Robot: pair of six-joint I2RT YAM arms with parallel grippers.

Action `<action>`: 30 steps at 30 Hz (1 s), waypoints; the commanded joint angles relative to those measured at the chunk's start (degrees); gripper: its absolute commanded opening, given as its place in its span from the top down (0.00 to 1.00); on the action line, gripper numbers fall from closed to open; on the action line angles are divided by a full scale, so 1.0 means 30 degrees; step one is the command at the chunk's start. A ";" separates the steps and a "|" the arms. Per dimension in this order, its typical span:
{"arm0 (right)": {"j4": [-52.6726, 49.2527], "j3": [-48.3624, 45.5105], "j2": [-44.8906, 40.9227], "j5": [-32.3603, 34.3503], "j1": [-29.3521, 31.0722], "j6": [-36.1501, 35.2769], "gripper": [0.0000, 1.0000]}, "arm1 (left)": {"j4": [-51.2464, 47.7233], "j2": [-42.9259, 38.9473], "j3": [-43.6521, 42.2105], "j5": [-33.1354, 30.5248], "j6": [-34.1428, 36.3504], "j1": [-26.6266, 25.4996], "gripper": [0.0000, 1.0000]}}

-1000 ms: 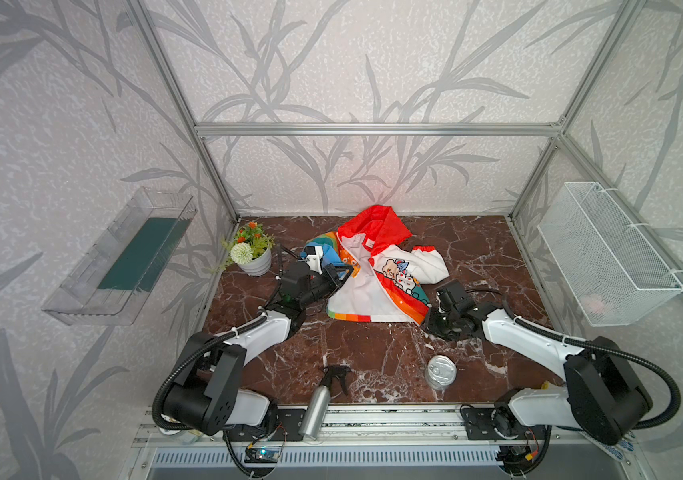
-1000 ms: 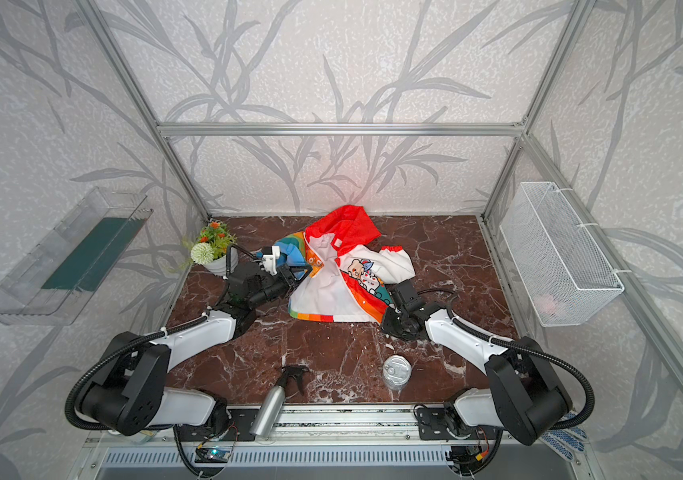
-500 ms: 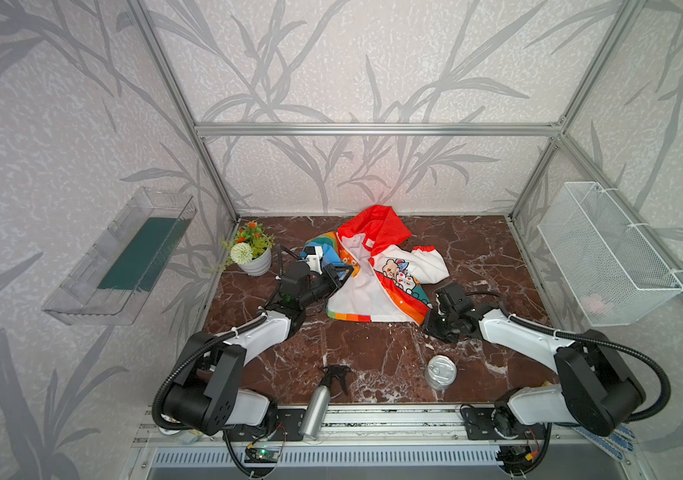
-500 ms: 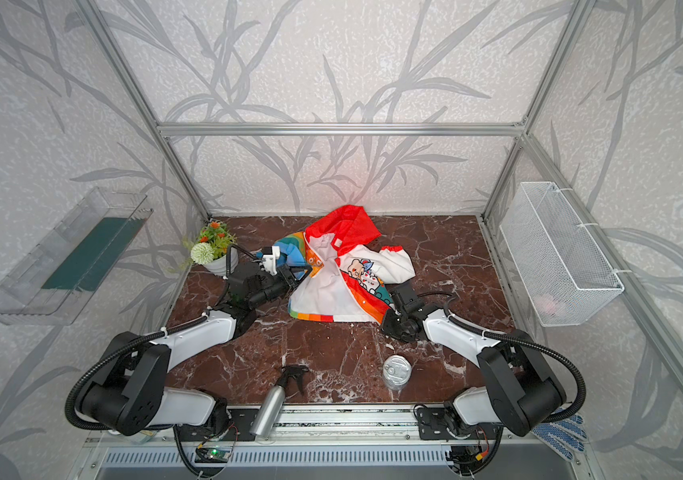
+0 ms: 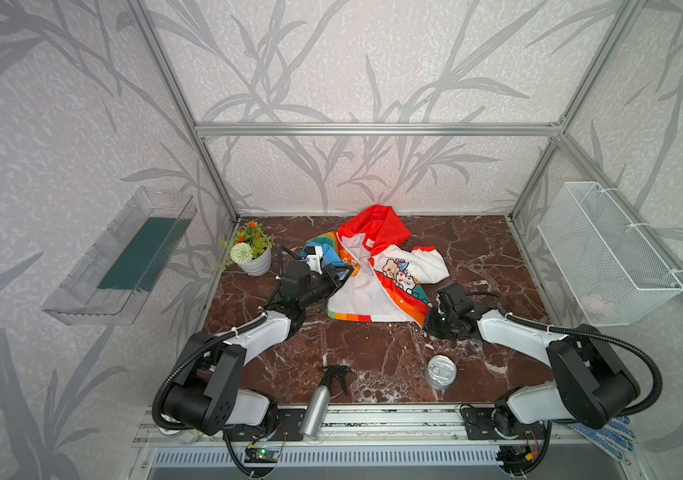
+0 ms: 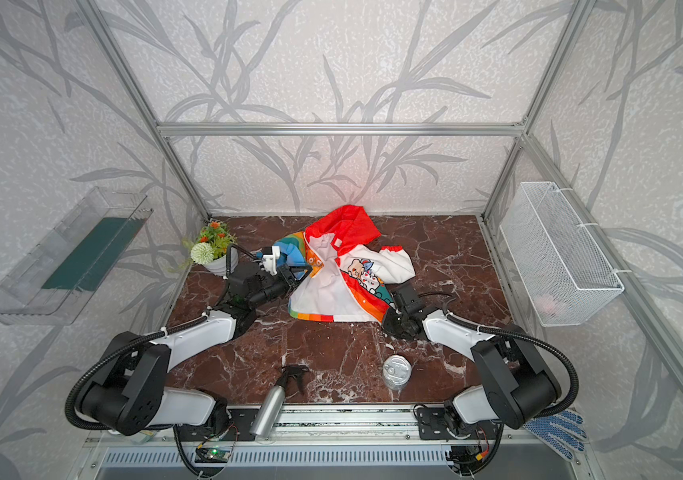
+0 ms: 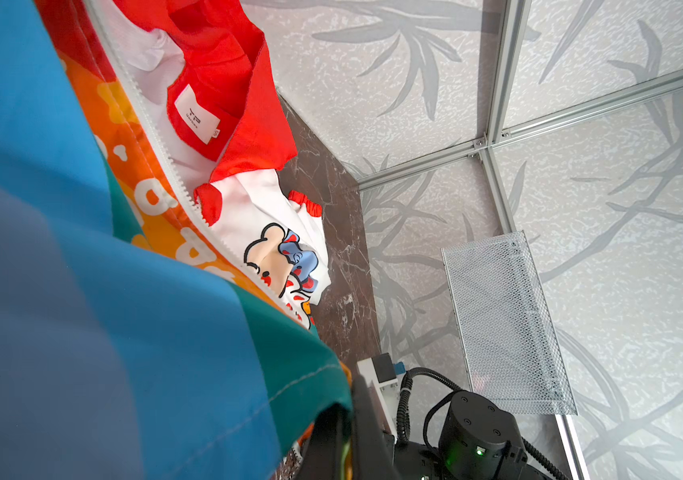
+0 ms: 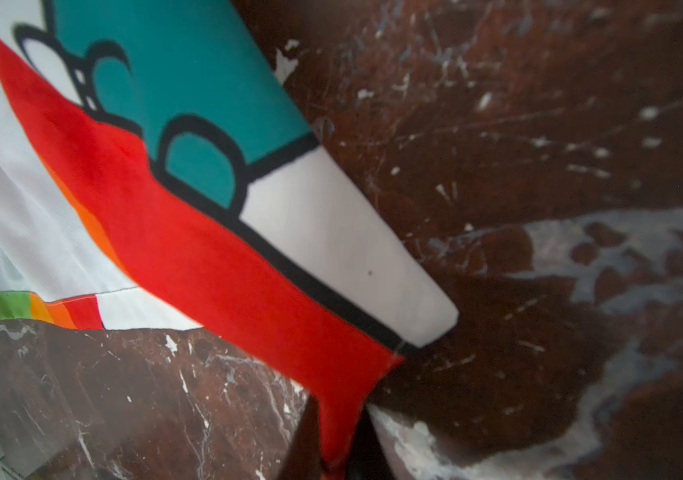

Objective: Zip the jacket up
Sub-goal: 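Raise both zipper edges upward with both grippers, lifting the jacket off the table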

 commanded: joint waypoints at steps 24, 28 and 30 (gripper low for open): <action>2.4258 0.4687 -0.3995 0.0800 0.0279 -0.2846 1.00 | 0.7328 0.0189 1.1251 -0.2446 0.2202 -0.0038 1.00; 2.6585 0.9039 -0.1336 -0.0041 0.1109 -0.3429 1.00 | 1.1592 0.1324 1.2558 -0.4599 0.3309 -0.0168 1.00; 2.6829 1.1101 -0.0346 -0.0469 0.1703 -0.4023 1.00 | 1.2620 0.1920 1.3714 -0.4760 0.4056 -0.0270 1.00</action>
